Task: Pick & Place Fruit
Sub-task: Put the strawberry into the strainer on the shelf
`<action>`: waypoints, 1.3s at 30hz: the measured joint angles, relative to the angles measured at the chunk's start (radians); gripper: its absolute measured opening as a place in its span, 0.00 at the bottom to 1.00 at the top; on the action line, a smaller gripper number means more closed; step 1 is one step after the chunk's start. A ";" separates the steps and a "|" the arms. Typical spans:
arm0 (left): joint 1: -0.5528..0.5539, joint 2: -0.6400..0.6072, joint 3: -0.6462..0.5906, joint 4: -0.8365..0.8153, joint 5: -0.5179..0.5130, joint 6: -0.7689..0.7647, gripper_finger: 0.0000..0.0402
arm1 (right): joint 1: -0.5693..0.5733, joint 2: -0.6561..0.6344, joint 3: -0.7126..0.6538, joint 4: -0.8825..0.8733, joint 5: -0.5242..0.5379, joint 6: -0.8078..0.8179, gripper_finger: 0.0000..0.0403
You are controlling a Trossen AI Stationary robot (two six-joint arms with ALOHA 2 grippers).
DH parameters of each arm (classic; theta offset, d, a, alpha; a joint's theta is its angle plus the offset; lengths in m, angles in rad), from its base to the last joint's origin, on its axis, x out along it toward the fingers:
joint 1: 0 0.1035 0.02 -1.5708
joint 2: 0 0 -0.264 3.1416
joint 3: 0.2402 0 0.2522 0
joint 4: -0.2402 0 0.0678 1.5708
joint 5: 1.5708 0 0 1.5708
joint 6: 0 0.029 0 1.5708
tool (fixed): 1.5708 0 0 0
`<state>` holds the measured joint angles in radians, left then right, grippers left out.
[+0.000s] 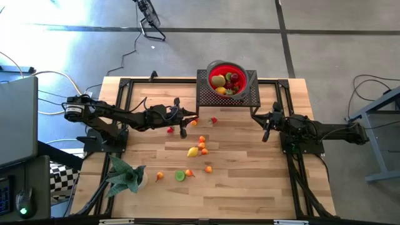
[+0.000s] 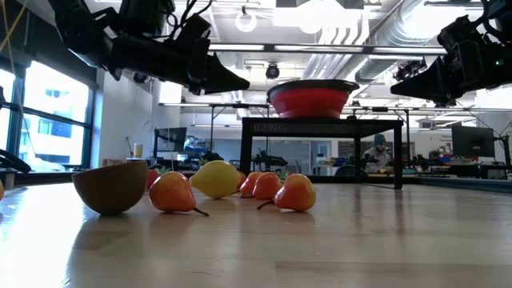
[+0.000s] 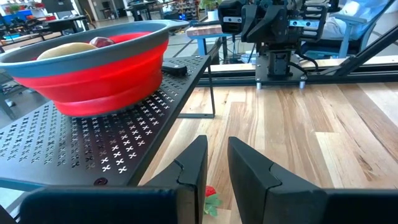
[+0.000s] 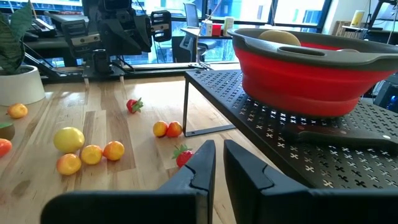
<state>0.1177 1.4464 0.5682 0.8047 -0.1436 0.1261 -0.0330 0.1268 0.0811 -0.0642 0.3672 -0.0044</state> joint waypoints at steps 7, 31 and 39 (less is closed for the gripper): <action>0.000 0.000 0.000 0.000 0.000 0.000 0.15 | 0.000 0.000 0.000 0.000 0.000 0.000 0.07; 0.000 0.000 0.000 0.004 -0.017 -0.046 0.15 | 0.000 0.000 0.000 0.000 0.000 0.000 0.07; 0.001 0.000 0.000 0.005 -0.087 -0.158 0.24 | 0.000 0.000 0.000 0.000 0.000 0.000 0.07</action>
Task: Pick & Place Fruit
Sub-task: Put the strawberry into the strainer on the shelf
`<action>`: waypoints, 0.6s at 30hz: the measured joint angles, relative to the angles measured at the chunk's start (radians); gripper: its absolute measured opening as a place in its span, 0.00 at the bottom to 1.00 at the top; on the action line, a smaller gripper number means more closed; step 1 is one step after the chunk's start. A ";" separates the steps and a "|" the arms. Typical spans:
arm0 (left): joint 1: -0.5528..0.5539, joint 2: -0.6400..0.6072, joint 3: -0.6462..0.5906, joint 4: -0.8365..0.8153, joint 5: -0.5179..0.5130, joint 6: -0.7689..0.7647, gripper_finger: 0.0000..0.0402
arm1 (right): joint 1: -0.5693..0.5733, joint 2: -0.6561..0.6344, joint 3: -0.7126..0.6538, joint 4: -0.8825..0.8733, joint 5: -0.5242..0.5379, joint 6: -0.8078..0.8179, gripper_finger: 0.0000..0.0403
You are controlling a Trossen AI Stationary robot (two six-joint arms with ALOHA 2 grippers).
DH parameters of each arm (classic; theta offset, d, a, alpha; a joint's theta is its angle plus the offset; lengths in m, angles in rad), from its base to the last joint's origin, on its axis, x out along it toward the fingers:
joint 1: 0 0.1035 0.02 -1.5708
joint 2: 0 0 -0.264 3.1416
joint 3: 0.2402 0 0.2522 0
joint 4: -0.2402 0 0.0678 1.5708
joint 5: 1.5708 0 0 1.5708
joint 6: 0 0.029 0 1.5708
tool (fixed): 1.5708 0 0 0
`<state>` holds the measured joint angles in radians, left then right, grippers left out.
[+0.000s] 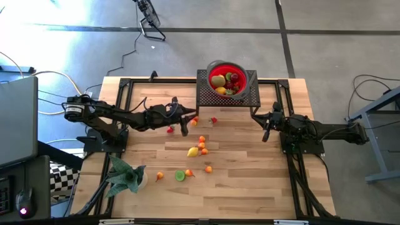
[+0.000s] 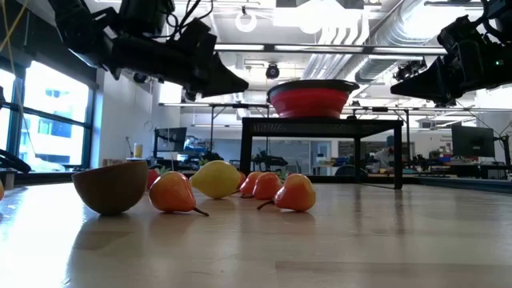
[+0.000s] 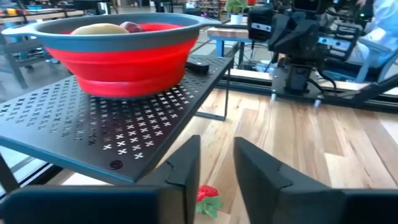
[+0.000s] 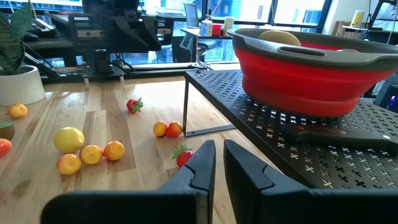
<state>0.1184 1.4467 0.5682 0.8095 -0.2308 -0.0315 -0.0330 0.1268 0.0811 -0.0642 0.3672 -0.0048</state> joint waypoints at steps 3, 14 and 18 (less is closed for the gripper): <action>0.000 0.000 0.000 0.000 0.000 0.000 0.35 | 0.000 0.000 0.000 0.000 0.000 0.000 0.07; -0.001 0.000 0.000 -0.008 0.018 0.001 0.69 | 0.000 0.000 0.000 0.000 0.000 0.000 0.07; -0.001 0.000 0.000 -0.008 0.019 0.001 0.71 | 0.000 0.000 0.000 0.000 0.000 0.000 0.07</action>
<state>0.1177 1.4467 0.5682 0.8017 -0.2119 -0.0307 -0.0330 0.1268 0.0814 -0.0639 0.3675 -0.0048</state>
